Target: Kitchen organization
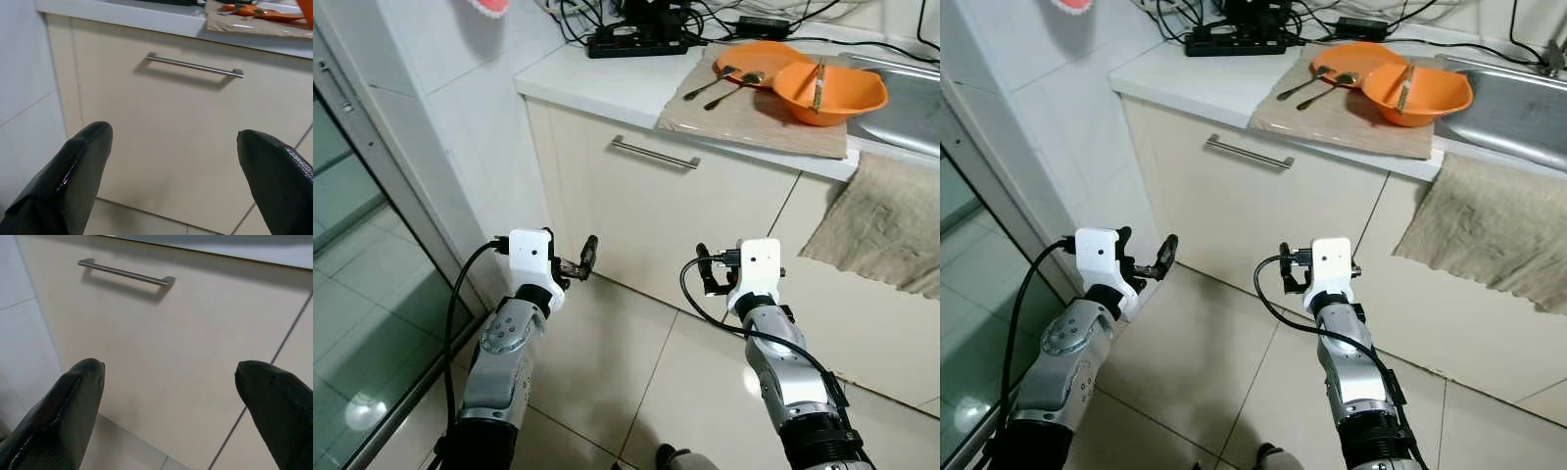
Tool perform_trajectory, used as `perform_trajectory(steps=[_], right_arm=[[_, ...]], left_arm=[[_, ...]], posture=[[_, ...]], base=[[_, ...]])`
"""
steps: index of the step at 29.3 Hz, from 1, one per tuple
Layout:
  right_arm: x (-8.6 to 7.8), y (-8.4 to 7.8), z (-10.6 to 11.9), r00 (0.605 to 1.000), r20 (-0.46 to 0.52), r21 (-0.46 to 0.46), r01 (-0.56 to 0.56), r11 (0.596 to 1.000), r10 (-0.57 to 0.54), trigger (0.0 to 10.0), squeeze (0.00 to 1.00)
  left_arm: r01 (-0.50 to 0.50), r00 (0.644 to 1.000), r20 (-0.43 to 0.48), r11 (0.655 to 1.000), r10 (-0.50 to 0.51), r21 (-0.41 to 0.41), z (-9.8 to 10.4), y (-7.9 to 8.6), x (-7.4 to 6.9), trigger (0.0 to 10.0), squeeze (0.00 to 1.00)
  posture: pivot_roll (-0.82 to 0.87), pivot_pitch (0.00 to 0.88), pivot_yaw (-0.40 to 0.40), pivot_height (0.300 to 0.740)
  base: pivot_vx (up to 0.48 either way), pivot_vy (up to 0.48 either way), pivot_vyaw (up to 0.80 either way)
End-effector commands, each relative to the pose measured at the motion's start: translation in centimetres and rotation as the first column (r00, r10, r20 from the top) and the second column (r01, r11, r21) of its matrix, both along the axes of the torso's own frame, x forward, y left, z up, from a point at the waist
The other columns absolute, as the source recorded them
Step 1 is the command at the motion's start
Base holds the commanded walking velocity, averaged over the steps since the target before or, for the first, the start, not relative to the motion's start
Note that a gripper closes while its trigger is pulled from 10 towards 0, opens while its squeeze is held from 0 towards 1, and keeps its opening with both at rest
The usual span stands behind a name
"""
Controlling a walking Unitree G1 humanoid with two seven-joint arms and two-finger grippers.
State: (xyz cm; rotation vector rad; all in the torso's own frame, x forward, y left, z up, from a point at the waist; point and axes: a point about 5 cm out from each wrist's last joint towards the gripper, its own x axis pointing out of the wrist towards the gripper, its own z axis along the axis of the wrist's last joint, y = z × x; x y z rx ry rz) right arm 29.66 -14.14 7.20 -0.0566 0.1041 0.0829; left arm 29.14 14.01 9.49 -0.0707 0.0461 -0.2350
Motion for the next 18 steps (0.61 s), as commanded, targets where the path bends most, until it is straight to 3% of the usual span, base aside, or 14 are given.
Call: perform_trajectory(steps=[1, 18], right_arm=[[-0.06, -0.08, 0.17, 1.000, 0.000, 0.004, 0.003, 1.000, -0.003, 10.0, 0.00], [0.04, -0.17, -0.08, 1.000, -0.008, 0.003, 0.016, 1.000, -0.016, 10.0, 0.00]], left_arm=[[0.015, 1.000, 0.007, 1.000, -0.015, 0.005, 0.25, -0.23, 0.23, 10.0, 1.00], [0.054, 0.998, 0.016, 0.999, -0.054, 0.005, 0.38, -0.63, 0.33, 10.0, 1.00]], posture=[[0.02, 0.000, 0.027, 0.740], [0.03, 0.000, 0.029, 0.740]], base=[[0.000, 0.000, -0.73], [0.000, 0.000, -0.72]])
